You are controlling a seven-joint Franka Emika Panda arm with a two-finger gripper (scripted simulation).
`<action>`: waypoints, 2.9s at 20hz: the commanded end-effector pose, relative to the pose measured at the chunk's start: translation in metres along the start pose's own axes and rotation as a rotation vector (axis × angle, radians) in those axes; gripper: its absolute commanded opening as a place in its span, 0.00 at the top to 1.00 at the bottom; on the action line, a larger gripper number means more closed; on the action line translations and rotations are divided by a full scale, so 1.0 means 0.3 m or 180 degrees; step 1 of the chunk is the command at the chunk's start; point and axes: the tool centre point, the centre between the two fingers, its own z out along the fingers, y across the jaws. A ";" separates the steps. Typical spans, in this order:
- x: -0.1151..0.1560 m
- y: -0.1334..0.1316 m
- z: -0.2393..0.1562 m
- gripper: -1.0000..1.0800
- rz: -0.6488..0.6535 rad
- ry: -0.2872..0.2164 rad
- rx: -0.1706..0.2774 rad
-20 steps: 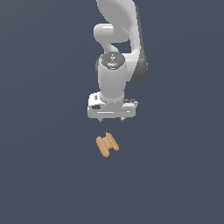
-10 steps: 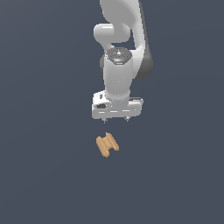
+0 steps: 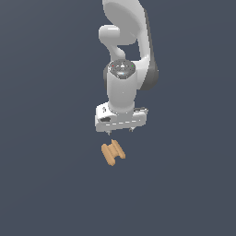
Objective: Pick up the object and move it to a goal position.
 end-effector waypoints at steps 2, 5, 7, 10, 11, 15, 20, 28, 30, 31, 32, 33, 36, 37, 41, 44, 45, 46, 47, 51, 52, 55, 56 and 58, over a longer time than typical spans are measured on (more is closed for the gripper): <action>0.019 0.022 0.047 0.04 -0.0185 -0.0021 -0.0001; 0.038 0.046 0.098 0.04 -0.0387 -0.0041 0.0002; 0.050 0.063 0.136 0.04 -0.0531 -0.0055 0.0007; 0.065 0.085 0.186 0.04 -0.0718 -0.0072 0.0015; 0.069 0.092 0.201 0.04 -0.0772 -0.0077 0.0019; 0.080 0.113 0.250 0.04 -0.0946 -0.0091 0.0031; 0.087 0.128 0.287 0.04 -0.1074 -0.0101 0.0041; 0.087 0.132 0.305 0.04 -0.1092 -0.0105 0.0043; 0.086 0.131 0.324 0.04 -0.1095 -0.0104 0.0043; 0.085 0.131 0.338 0.04 -0.1095 -0.0104 0.0043; 0.084 0.131 0.354 0.04 -0.1097 -0.0104 0.0044; 0.083 0.130 0.372 0.04 -0.1099 -0.0104 0.0044; 0.080 0.129 0.425 0.04 -0.1104 -0.0104 0.0044; 0.079 0.130 0.438 0.04 -0.1104 -0.0104 0.0044; 0.081 0.130 0.463 0.04 -0.1106 -0.0103 0.0044; 0.083 0.131 0.462 1.00 -0.1106 -0.0103 0.0044; 0.083 0.131 0.462 1.00 -0.1106 -0.0103 0.0044; 0.083 0.131 0.462 1.00 -0.1106 -0.0103 0.0044; 0.083 0.131 0.462 1.00 -0.1106 -0.0103 0.0044; 0.083 0.131 0.462 1.00 -0.1106 -0.0103 0.0044; 0.083 0.131 0.462 1.00 -0.1106 -0.0103 0.0044; 0.100 0.149 0.419 1.00 -0.1094 -0.0058 0.0012; 0.101 0.145 0.418 1.00 -0.1094 -0.0058 0.0012; 0.104 0.128 0.416 1.00 -0.1095 -0.0059 0.0013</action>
